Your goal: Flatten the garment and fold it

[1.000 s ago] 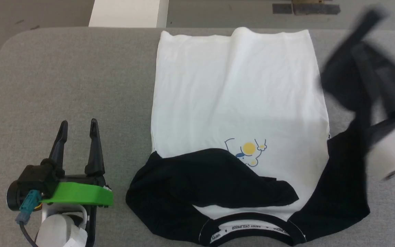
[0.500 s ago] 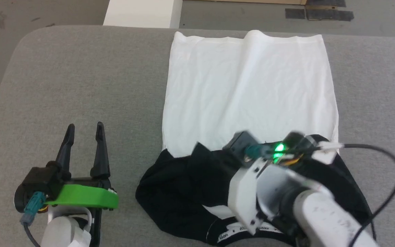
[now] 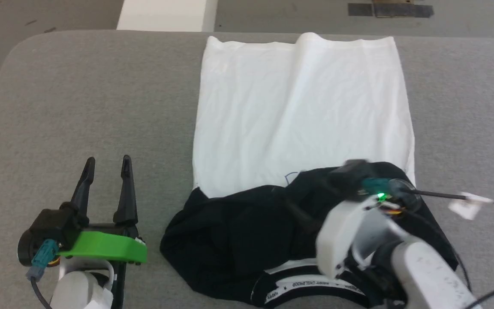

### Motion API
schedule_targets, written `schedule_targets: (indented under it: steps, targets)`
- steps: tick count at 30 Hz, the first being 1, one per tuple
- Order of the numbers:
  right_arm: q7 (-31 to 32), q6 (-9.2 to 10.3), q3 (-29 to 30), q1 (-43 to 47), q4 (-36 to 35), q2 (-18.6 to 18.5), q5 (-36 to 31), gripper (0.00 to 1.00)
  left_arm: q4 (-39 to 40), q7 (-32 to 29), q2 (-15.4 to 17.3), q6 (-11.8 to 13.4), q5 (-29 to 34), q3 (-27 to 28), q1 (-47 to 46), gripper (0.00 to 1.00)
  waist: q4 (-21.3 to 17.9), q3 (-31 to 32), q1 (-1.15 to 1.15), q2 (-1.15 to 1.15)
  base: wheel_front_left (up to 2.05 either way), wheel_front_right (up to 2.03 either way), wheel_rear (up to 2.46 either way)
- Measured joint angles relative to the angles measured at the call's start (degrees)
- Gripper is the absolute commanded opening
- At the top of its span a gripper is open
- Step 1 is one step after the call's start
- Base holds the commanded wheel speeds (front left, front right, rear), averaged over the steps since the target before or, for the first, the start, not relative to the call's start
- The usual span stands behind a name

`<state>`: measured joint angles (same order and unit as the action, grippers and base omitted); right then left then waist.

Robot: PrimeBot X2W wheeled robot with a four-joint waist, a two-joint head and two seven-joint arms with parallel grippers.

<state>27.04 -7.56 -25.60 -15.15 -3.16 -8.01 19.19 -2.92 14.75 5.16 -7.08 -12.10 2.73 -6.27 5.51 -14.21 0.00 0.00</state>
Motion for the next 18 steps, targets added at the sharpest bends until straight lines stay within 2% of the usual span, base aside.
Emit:
schedule_targets:
  steps: [4, 10, 14, 18]
  targets:
    - [-7.1, 0.0, 7.6, 2.1, -4.2, 1.7, -1.0, 1.0, 0.1, -0.9, 2.9, 0.0, -0.2, -2.0, -1.1, 1.0, -2.1, -0.5, 0.0, 0.0, 0.0, 0.0, 0.0]
    - [-17.1, 0.0, 15.6, 3.6, -7.2, 3.5, -2.8, 1.0, 1.6, -7.9, 10.5, 0.0, -3.2, -6.3, -10.7, 1.0, -5.4, -3.1, 0.0, 0.0, 0.0, 0.0, 0.0]
    - [-22.2, 0.0, 18.4, 3.5, -7.0, 4.2, -3.0, 1.0, 1.2, -15.7, 17.0, 0.0, -7.3, -8.7, -19.6, 1.0, -7.7, -6.1, 0.0, 0.0, 0.0, 0.0, 0.0]
    - [-25.2, 0.0, 20.0, 3.3, -6.4, 4.7, -2.9, 1.0, -1.9, -26.2, 22.6, 0.0, -12.8, -9.8, -29.7, 1.0, -10.1, -9.6, 0.01, 0.0, 0.0, 0.0, 0.0]
